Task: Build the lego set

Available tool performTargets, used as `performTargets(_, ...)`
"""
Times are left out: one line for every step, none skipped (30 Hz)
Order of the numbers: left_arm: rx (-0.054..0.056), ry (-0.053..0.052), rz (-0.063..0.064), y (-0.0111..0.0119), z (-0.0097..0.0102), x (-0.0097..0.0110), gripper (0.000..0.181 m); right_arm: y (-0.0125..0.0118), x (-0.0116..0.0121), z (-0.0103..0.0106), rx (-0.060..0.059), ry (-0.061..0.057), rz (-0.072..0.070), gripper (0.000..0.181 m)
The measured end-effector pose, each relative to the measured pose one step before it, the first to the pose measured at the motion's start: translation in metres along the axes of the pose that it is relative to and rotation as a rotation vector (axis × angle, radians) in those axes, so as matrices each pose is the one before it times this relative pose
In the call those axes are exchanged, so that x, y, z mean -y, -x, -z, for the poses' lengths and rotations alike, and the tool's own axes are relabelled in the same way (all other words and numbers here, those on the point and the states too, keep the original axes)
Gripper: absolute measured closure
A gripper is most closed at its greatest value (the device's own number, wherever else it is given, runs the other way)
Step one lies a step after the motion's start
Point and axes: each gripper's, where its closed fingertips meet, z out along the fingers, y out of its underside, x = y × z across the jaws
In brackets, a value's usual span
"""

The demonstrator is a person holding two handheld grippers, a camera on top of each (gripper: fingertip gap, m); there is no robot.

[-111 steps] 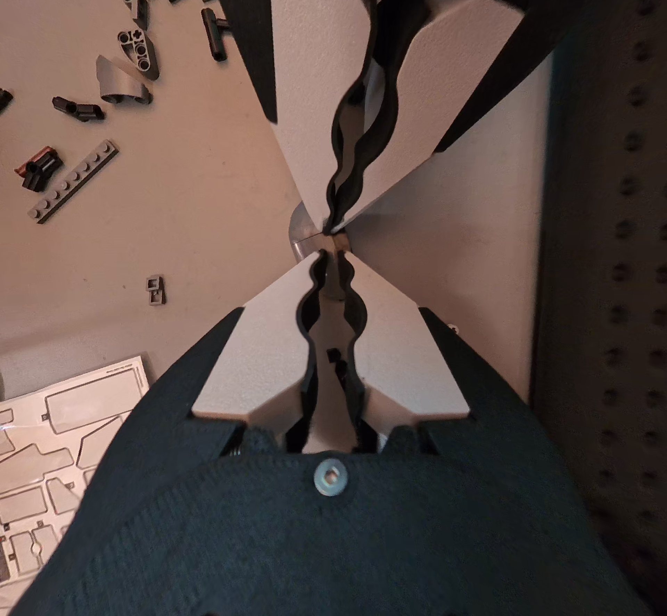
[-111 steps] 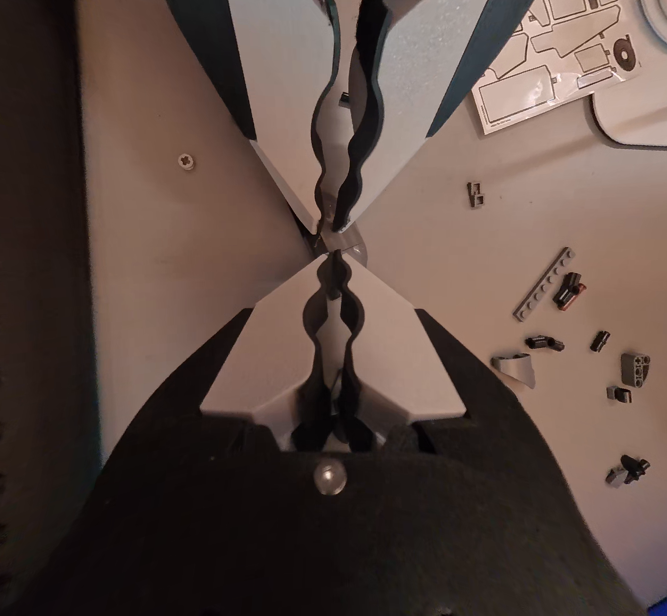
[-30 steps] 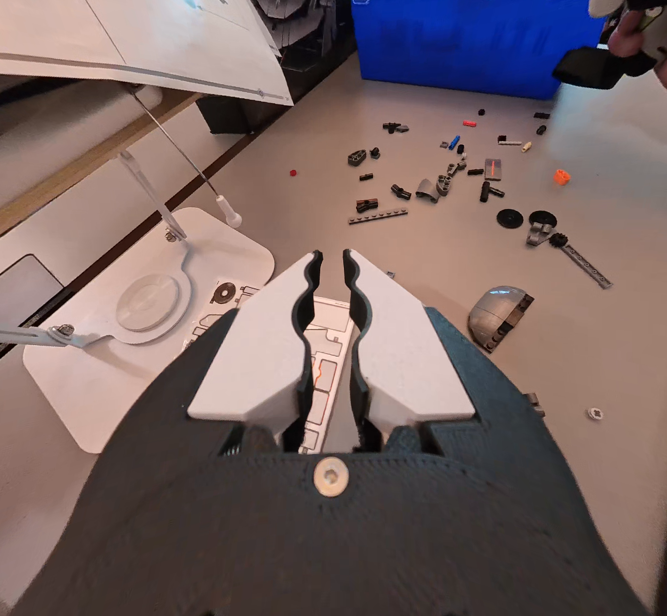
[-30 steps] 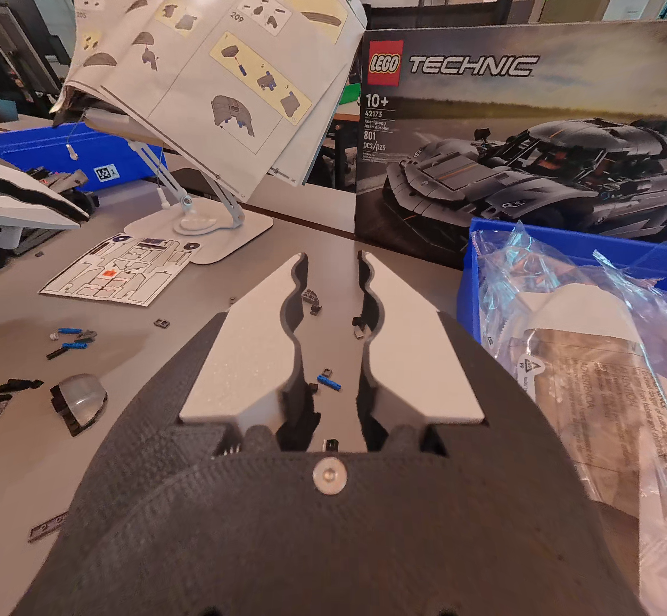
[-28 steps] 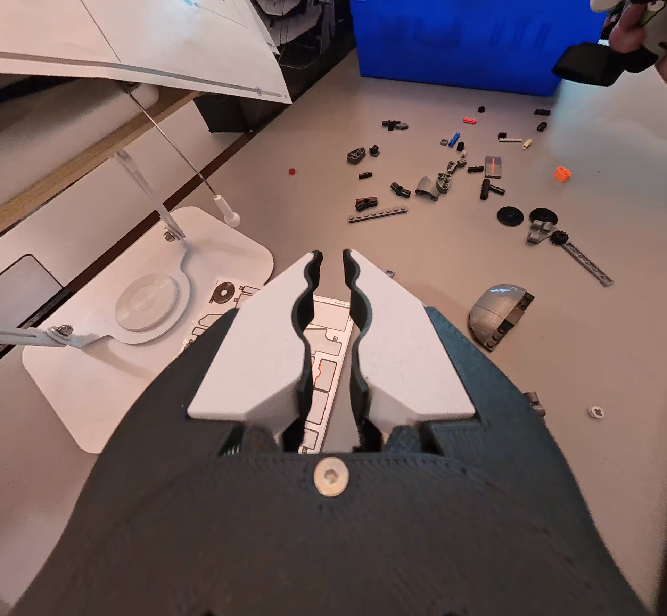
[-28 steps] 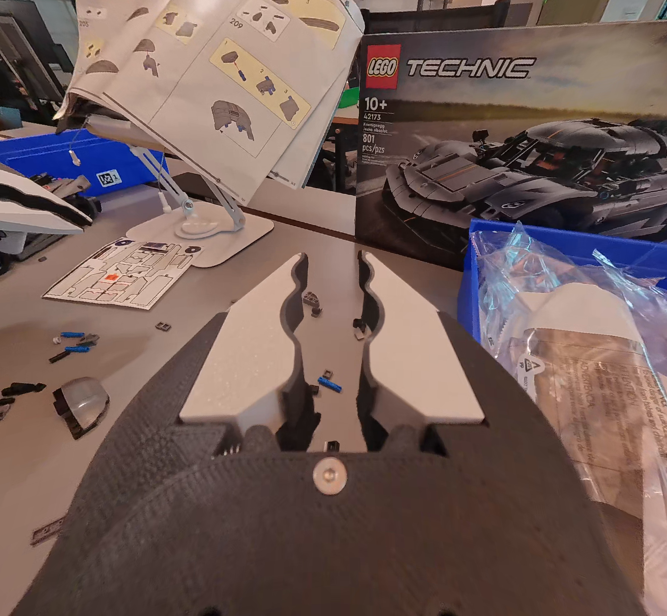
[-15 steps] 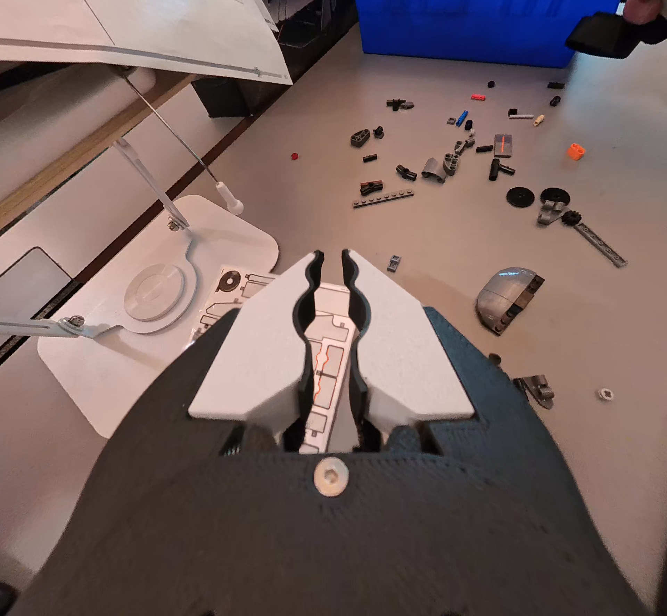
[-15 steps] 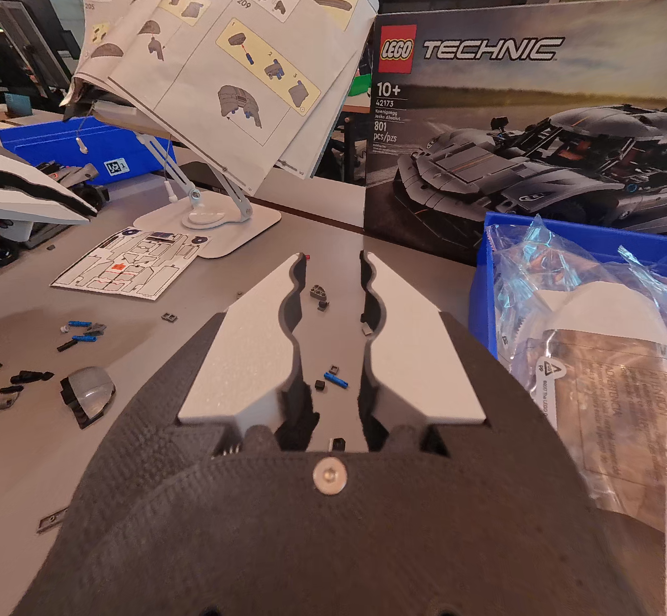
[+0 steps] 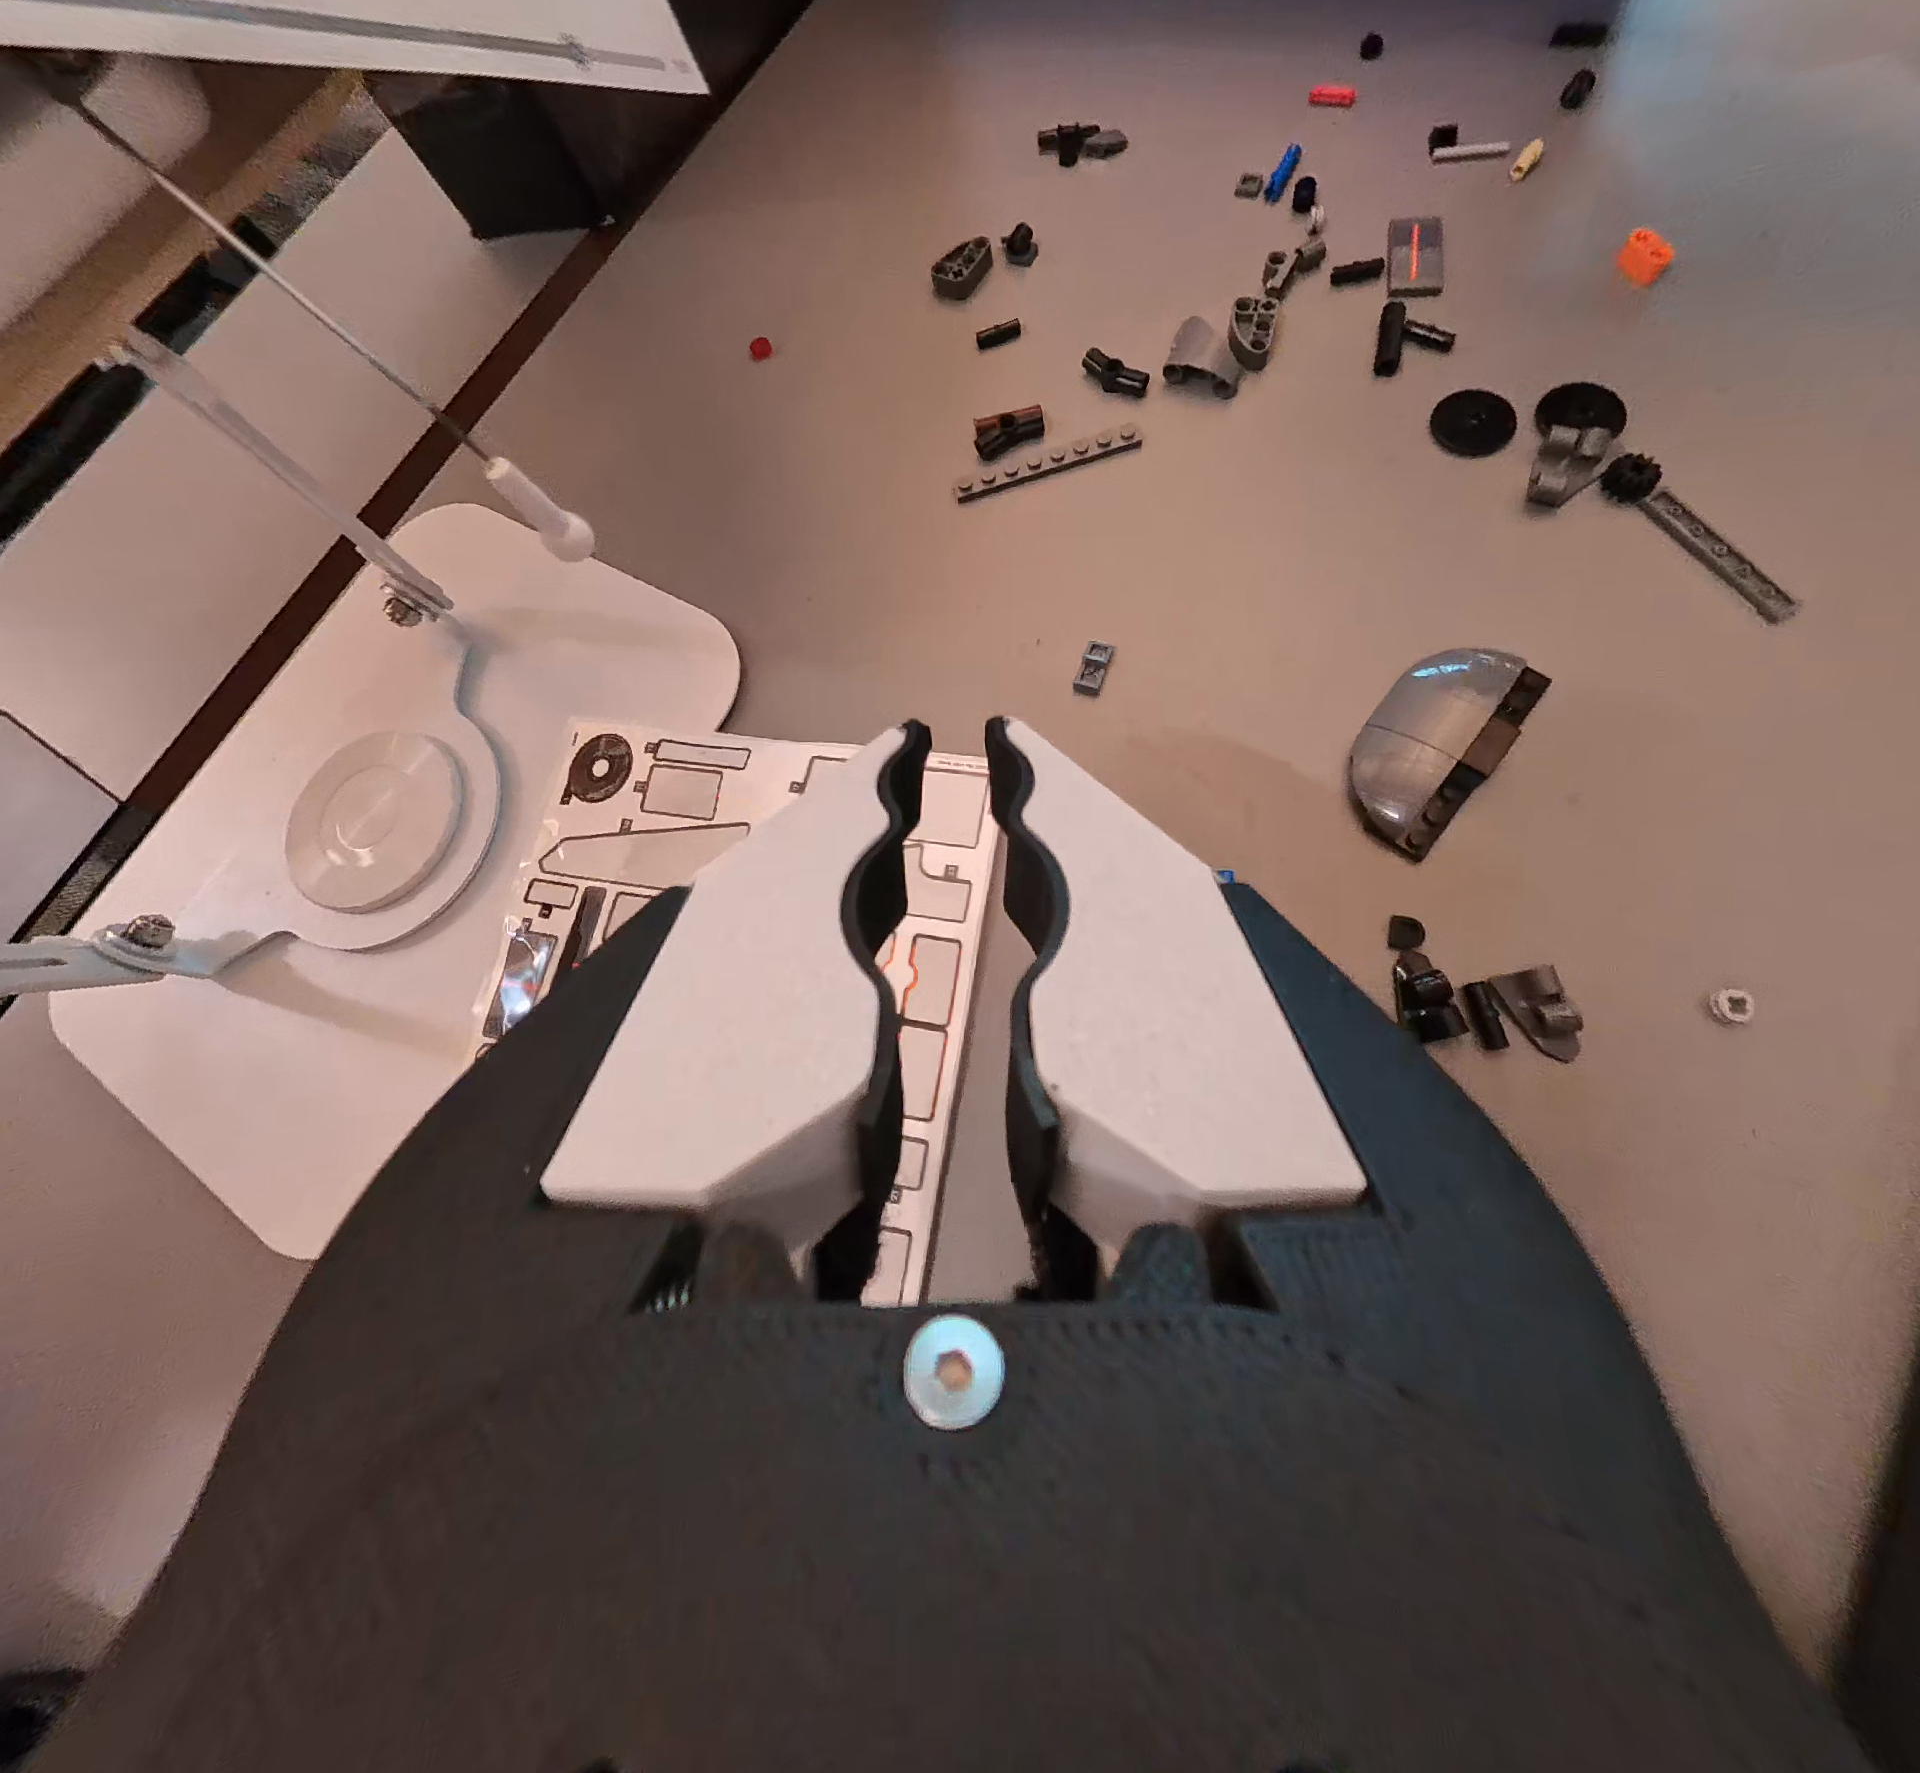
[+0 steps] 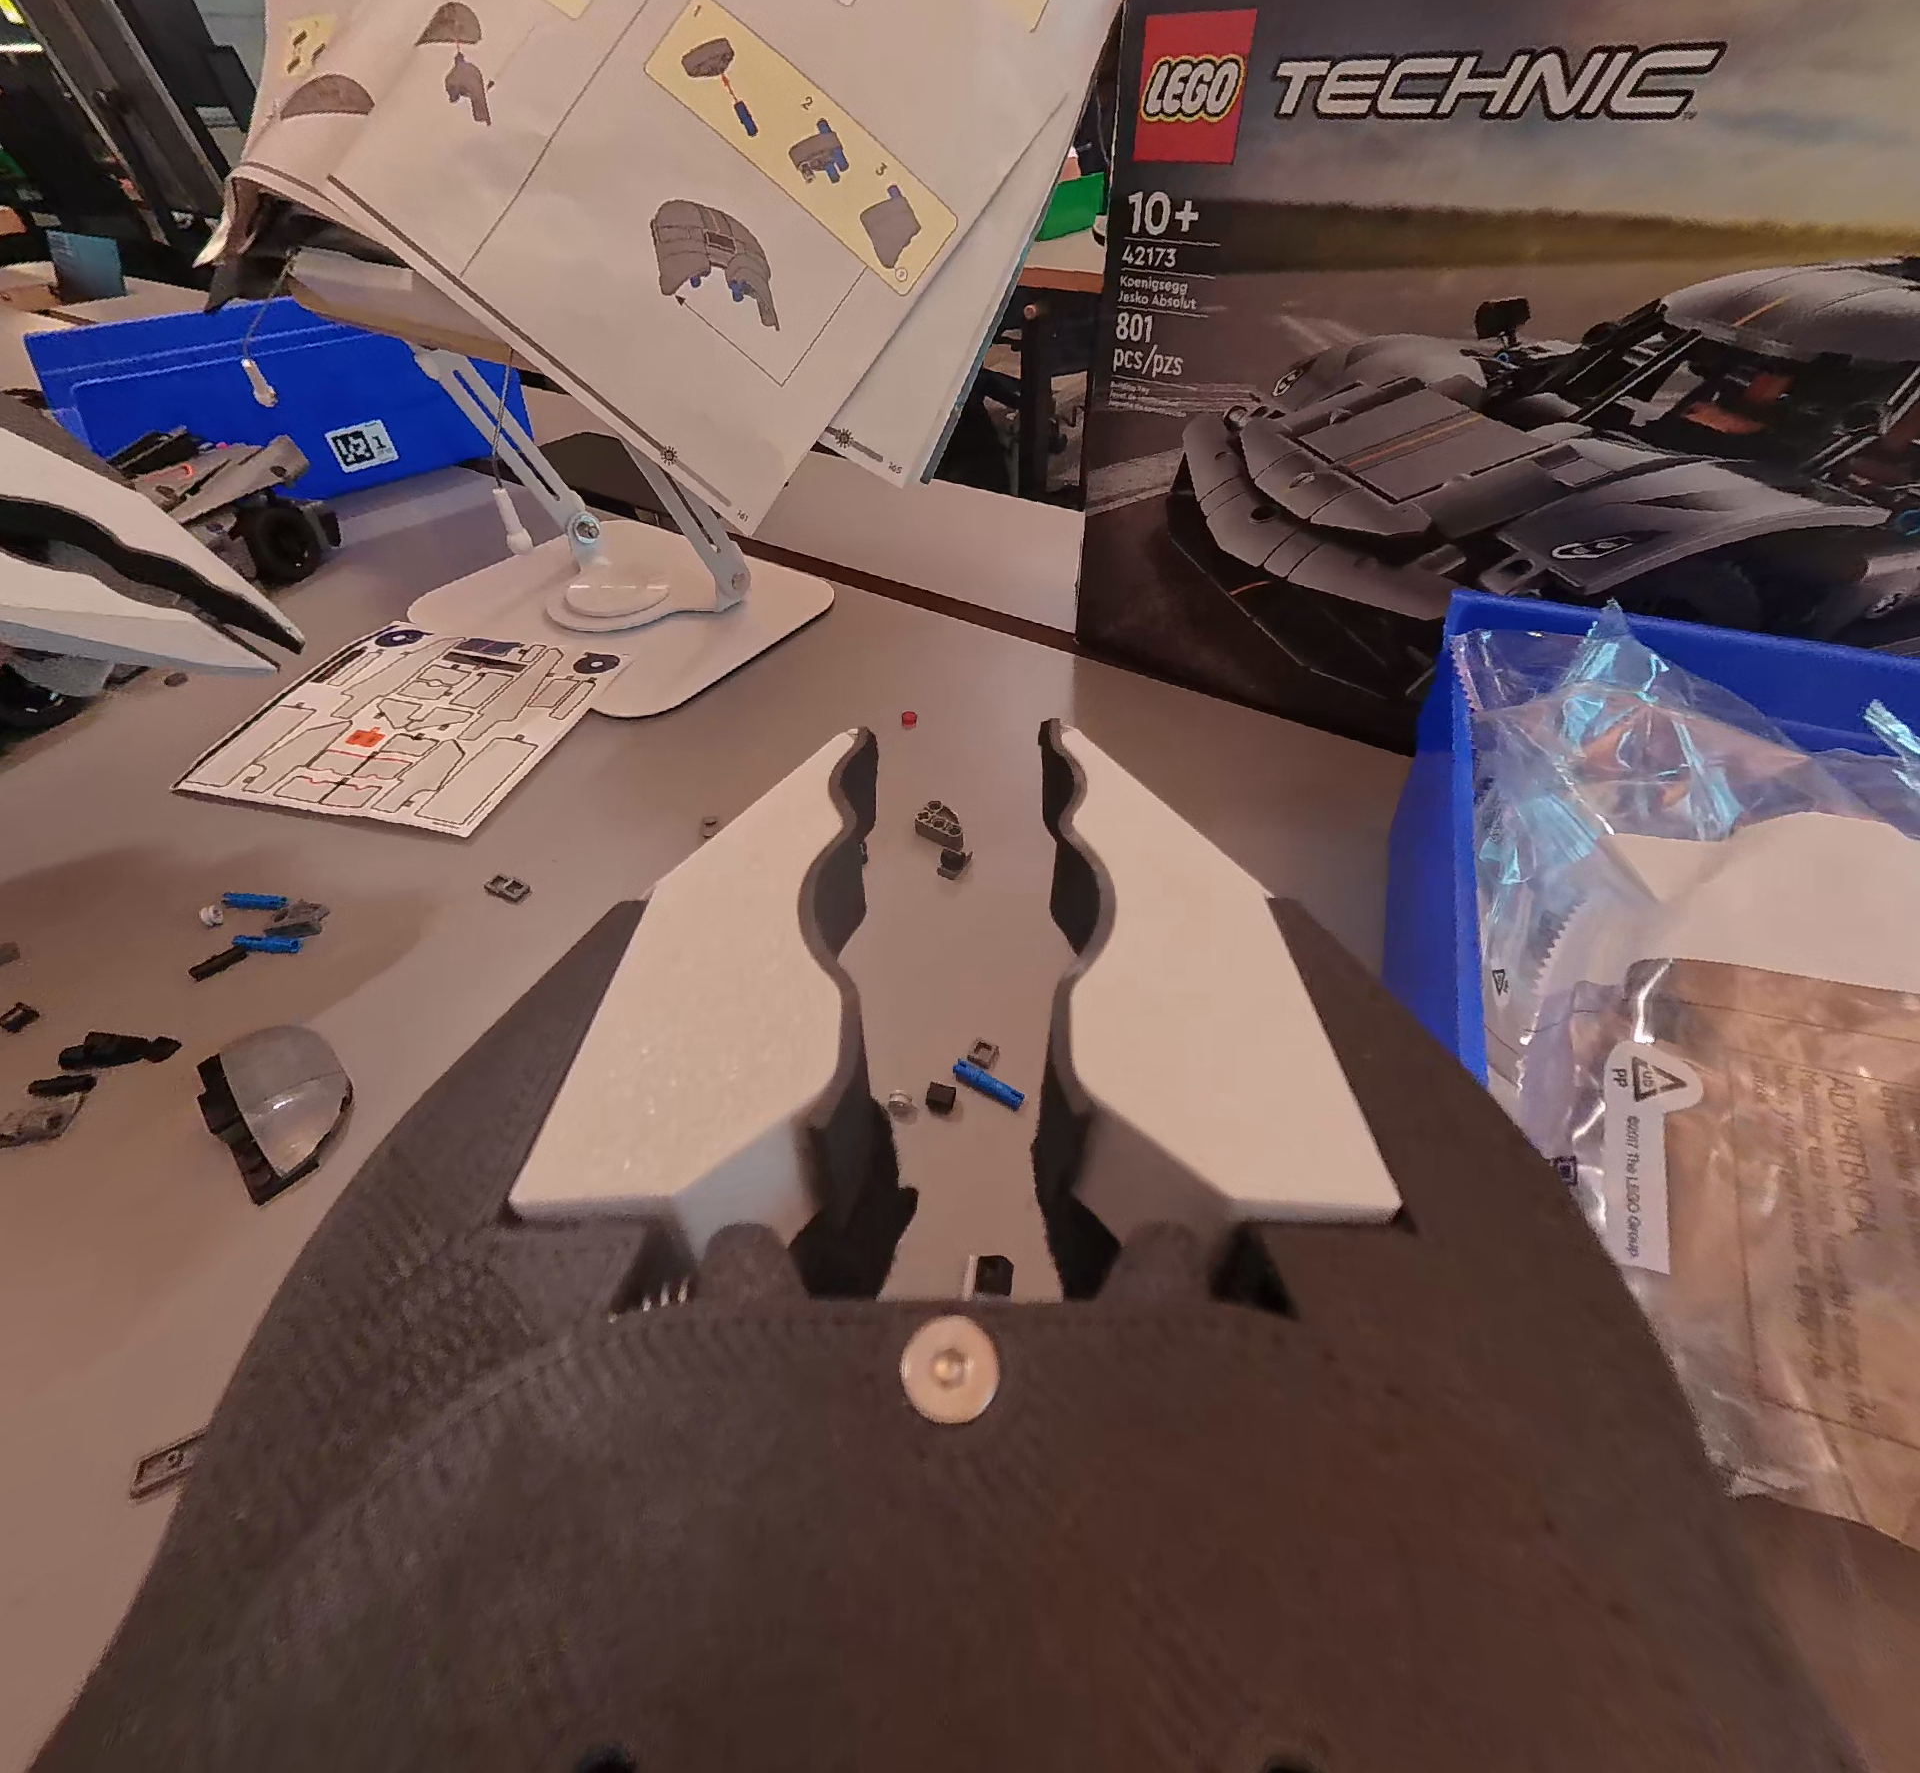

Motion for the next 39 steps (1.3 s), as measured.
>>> performTargets(-0.0016, 0.0037, -0.0066, -0.00119, -0.00099, -0.00023, 0.171, 0.00037, -0.00063, -0.00049, 0.0023, 0.0031, 0.0003, 0.150)
performTargets(-0.0023, -0.0008, -0.0045, -0.00124, -0.00077, 0.00032, 0.172, 0.00041, -0.00071, -0.00040, 0.0018, 0.0036, 0.0004, 0.151)
performTargets(-0.0005, -0.0006, -0.0035, -0.00065, -0.00052, 0.00027, 0.172, 0.00029, -0.00053, -0.00039, 0.0016, 0.0030, 0.0004, 0.150)
performTargets(0.0005, 0.0026, -0.0019, -0.00010, -0.00039, -0.00035, 0.172, 0.00038, -0.00041, -0.00040, 0.0017, 0.0021, 0.0013, 0.150)
performTargets(-0.0015, 0.0035, -0.0006, -0.00026, -0.00032, -0.00053, 0.172, 0.00033, -0.00049, -0.00039, 0.0011, 0.0027, 0.0019, 0.150)
performTargets(-0.0033, 0.0013, 0.0000, -0.00035, -0.00022, -0.00048, 0.172, 0.00040, -0.00065, -0.00046, 0.0015, 0.0032, 0.0012, 0.150)
performTargets(-0.0040, 0.0020, 0.0007, -0.00043, -0.00028, -0.00051, 0.172, 0.00045, -0.00060, -0.00045, 0.0021, 0.0029, 0.0004, 0.150)
performTargets(-0.0031, 0.0037, 0.0014, -0.00030, -0.00032, -0.00075, 0.172, 0.00024, -0.00054, -0.00045, 0.0014, 0.0025, 0.0006, 0.150)
performTargets(-0.0064, 0.0040, 0.0007, -0.00092, -0.00060, -0.00075, 0.172, 0.00024, -0.00050, -0.00042, 0.0006, 0.0021, 0.0009, 0.150)
performTargets(-0.0077, 0.0062, 0.0002, -0.00124, -0.00099, -0.00109, 0.171, 0.00016, -0.00024, -0.00018, 0.0006, 0.0013, 0.0005, 0.150)
performTargets(-0.0049, 0.0089, -0.0019, -0.00113, -0.00118, -0.00144, 0.171, 0.00009, -0.00020, -0.00013, 0.0011, 0.0010, -0.0002, 0.150)
performTargets(-0.0014, 0.0097, -0.0043, -0.00072, -0.00127, -0.00149, 0.171, 0.00027, -0.00021, -0.00016, 0.0016, 0.0011, -0.0004, 0.150)
performTargets(0.0000, 0.0083, -0.0058, -0.00060, -0.00124, -0.00121, 0.171, 0.00018, -0.00040, -0.00018, 0.0018, 0.0018, -0.0005, 0.150)
performTargets(-0.0040, 0.0059, -0.0052, -0.00118, -0.00105, -0.00092, 0.170, 0.00020, -0.00029, -0.00029, 0.0018, 0.0019, -0.0002, 0.150)
performTargets(-0.0087, 0.0045, -0.0031, -0.00178, -0.00084, -0.00062, 0.171, 0.00035, -0.00038, -0.00030, 0.0015, 0.0018, 0.0004, 0.150)
performTargets(-0.0038, 0.0035, -0.0017, -0.00091, -0.00071, -0.00046, 0.170, 0.00037, -0.00025, -0.00021, 0.0017, 0.0015, 0.0009, 0.150)
performTargets(-0.0009, 0.0026, -0.0026, -0.00058, -0.00052, -0.00025, 0.171, 0.00033, -0.00021, -0.00023, 0.0013, 0.0012, 0.0007, 0.150)
performTargets(-0.0021, 0.0032, -0.0019, -0.00045, -0.00042, -0.00046, 0.171, 0.00020, -0.00021, -0.00028, 0.0010, 0.0013, 0.0001, 0.150)
performTargets(-0.0017, 0.0037, -0.0007, -0.00039, -0.00041, -0.00053, 0.171, 0.00017, -0.00019, -0.00009, 0.0009, 0.0008, 0.0000, 0.150)
performTargets(-0.0016, 0.0038, -0.0009, -0.00032, -0.00035, -0.00075, 0.170, 0.00002, -0.00003, 0.00001, 0.0004, 0.0002, 0.0004, 0.150)
performTargets(-0.0023, 0.0049, -0.0012, -0.00037, -0.00050, -0.00083, 0.170, 0.00003, 0.00001, -0.00001, 0.0002, -0.0001, 0.0000, 0.150)
performTargets(-0.0023, 0.0052, -0.0014, -0.00052, -0.00072, -0.00087, 0.170, 0.00003, 0.00005, 0.00009, 0.0004, -0.0005, -0.0004, 0.150)
performTargets(-0.0029, 0.0068, -0.0015, -0.00065, -0.00074, -0.00109, 0.170, -0.00001, 0.00017, 0.00007, -0.0002, -0.0006, 0.0002, 0.150)
performTargets(-0.0015, 0.0059, -0.0026, -0.00056, -0.00076, -0.00095, 0.170, -0.00005, 0.00003, -0.00001, -0.0002, -0.0002, 0.0004, 0.150)
performTargets(-0.0027, 0.0057, -0.0028, -0.00069, -0.00070, -0.00085, 0.171, 0.00012, -0.00003, 0.00001, 0.0007, 0.0002, -0.0003, 0.150)
performTargets(-0.0039, 0.0050, -0.0019, -0.00081, -0.00071, -0.00082, 0.171, 0.00008, -0.00010, -0.00003, 0.0006, 0.0009, -0.0004, 0.150)
performTargets(-0.0024, 0.0031, -0.0007, -0.00065, -0.00071, -0.00041, 0.171, -0.00001, -0.00022, -0.00016, 0.0001, 0.0012, 0.0004, 0.150)
performTargets(-0.0027, 0.0017, -0.0005, -0.00076, -0.00064, -0.00008, 0.170, 0.00015, -0.00030, -0.00015, 0.0006, 0.0018, 0.0005, 0.150)
performTargets(-0.0021, -0.0001, 0.0004, -0.00061, -0.00066, 0.00018, 0.170, 0.00014, -0.00055, -0.00033, 0.0010, 0.0024, 0.0003, 0.150)
performTargets(-0.0030, -0.0021, 0.0008, -0.00092, -0.00060, 0.00059, 0.170, 0.00029, -0.00035, -0.00034, 0.0007, 0.0017, 0.0008, 0.150)
performTargets(-0.0031, -0.0028, -0.0002, -0.00103, -0.00082, 0.00089, 0.170, 0.00020, -0.00039, -0.00032, 0.0003, 0.0020, 0.0014, 0.150)
performTargets(-0.0025, -0.0007, -0.0027, -0.00126, -0.00099, 0.00059, 0.170, 0.00026, -0.00061, -0.00051, 0.0002, 0.0032, 0.0018, 0.150)
performTargets(0.0011, 0.0022, -0.0050, -0.00076, -0.00104, 0.00019, 0.170, 0.00021, -0.00062, -0.00039, 0.0002, 0.0031, 0.0018, 0.150)
performTargets(0.0042, 0.0036, -0.0059, -0.00051, -0.00110, -0.00006, 0.169, 0.00034, -0.00049, -0.00038, 0.0007, 0.0021, 0.0013, 0.150)
performTargets(0.0017, 0.0031, -0.0053, -0.00080, -0.00115, 0.00003, 0.169, 0.00030, -0.00036, -0.00034, 0.0008, 0.0018, 0.0010, 0.150)
performTargets(-0.0020, 0.0028, -0.0038, -0.00131, -0.00112, 0.00000, 0.168, 0.00009, -0.00053, -0.00037, 0.0002, 0.0024, 0.0008, 0.150)
performTargets(0.0001, 0.0020, -0.0034, -0.00073, -0.00083, 0.00011, 0.168, -0.00006, -0.00052, -0.00034, -0.0003, 0.0023, 0.0006, 0.150)
performTargets(0.0000, 0.0012, -0.0030, -0.00060, -0.00064, 0.00008, 0.168, -0.00019, -0.00059, -0.00023, -0.0005, 0.0018, 0.0000, 0.150)
performTargets(-0.0016, 0.0003, -0.0006, -0.00064, -0.00050, 0.00019, 0.168, -0.00009, -0.00043, -0.00024, -0.0001, 0.0014, -0.0006, 0.150)
